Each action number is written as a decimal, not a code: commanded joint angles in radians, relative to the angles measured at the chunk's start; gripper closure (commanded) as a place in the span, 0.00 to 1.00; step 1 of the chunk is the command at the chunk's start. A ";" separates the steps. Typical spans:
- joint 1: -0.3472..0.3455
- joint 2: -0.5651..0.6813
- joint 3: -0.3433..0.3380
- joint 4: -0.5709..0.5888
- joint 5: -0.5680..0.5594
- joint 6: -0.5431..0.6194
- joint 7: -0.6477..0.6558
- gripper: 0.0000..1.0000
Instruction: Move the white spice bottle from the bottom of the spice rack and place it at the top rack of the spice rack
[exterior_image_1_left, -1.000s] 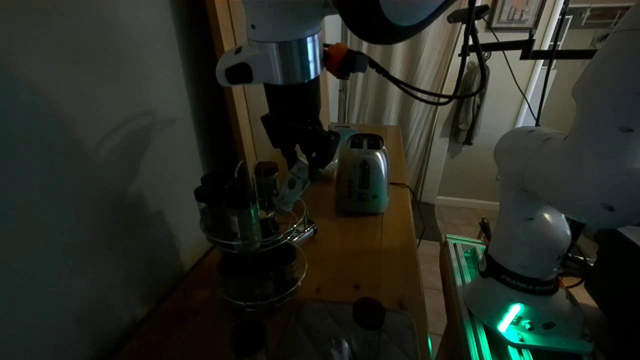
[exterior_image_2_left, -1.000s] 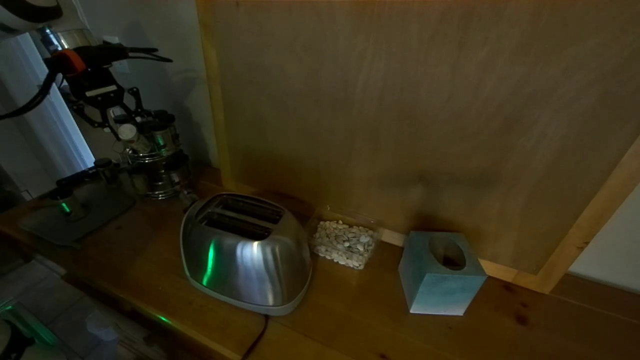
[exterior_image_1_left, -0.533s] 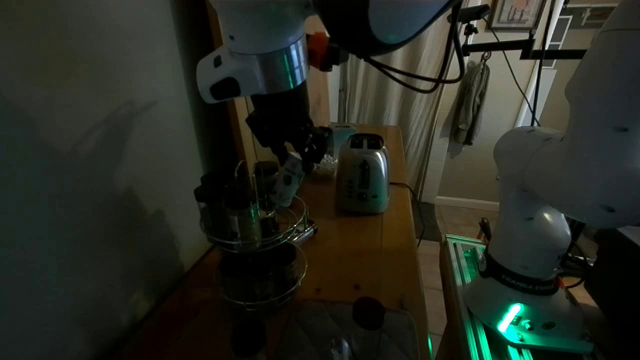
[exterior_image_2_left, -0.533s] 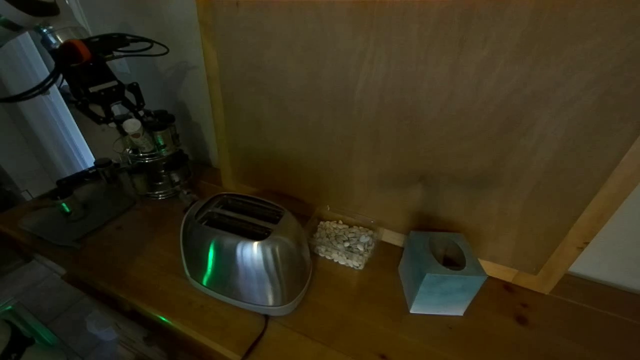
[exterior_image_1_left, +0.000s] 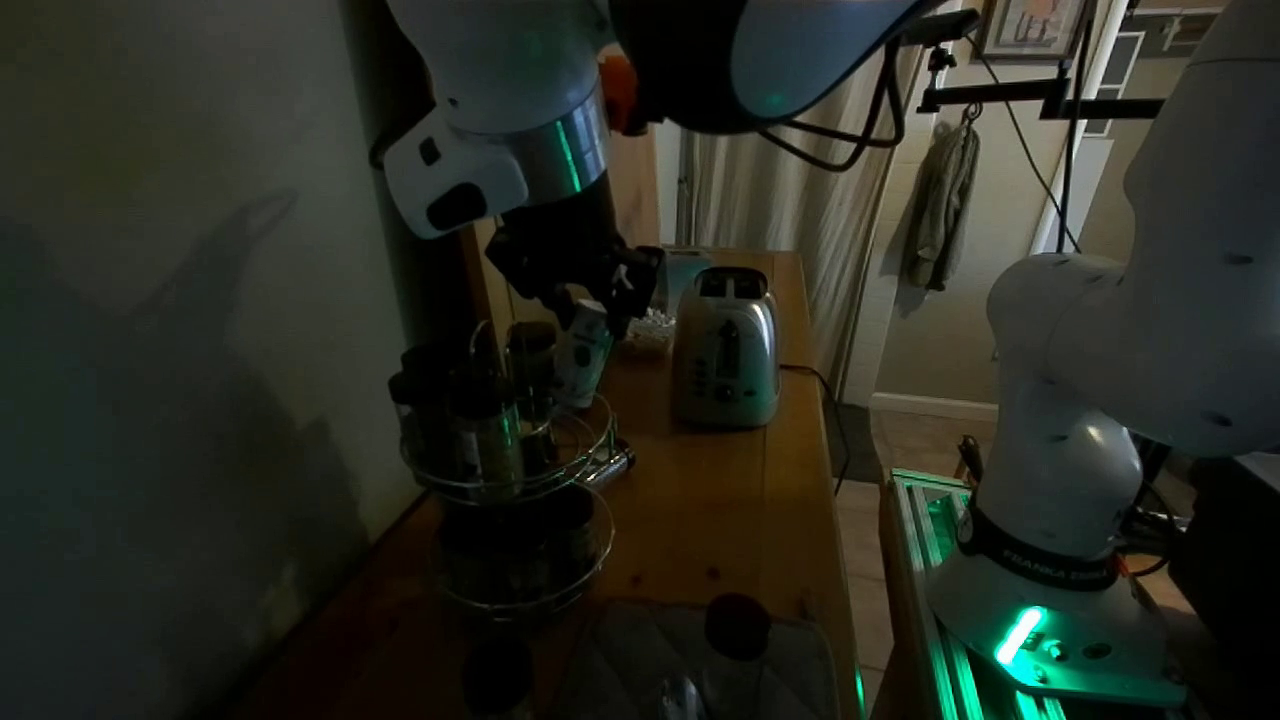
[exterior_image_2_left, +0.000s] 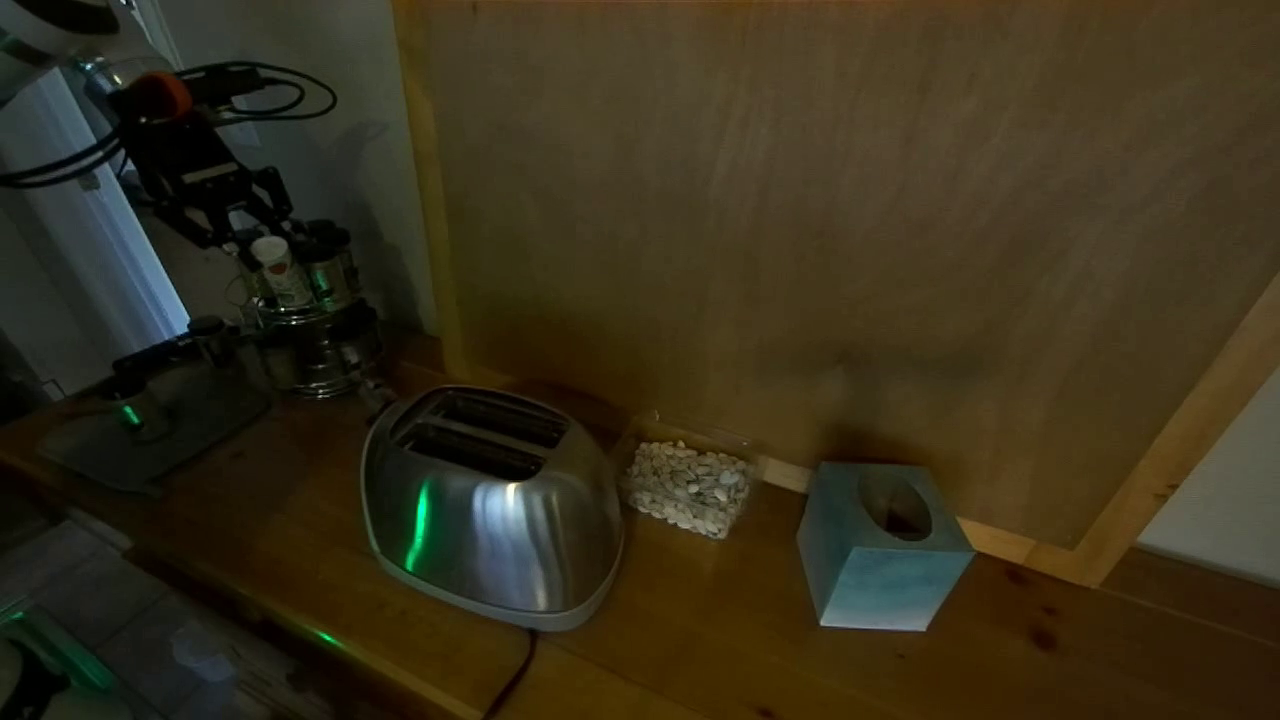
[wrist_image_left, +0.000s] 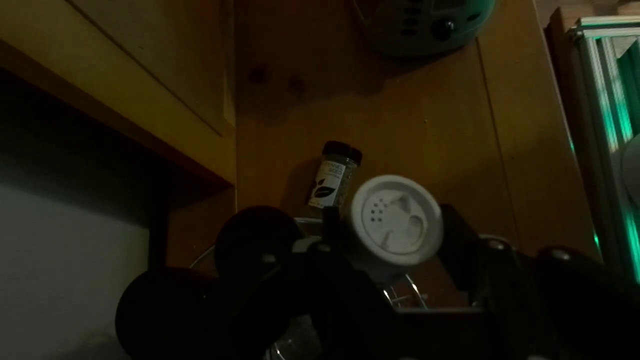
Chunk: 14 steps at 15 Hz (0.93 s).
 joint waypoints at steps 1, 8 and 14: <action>0.006 0.024 0.001 0.035 -0.036 -0.035 -0.068 0.76; 0.004 0.024 -0.002 0.038 -0.005 -0.040 -0.103 0.76; 0.005 0.033 -0.003 0.059 0.046 -0.090 -0.085 0.76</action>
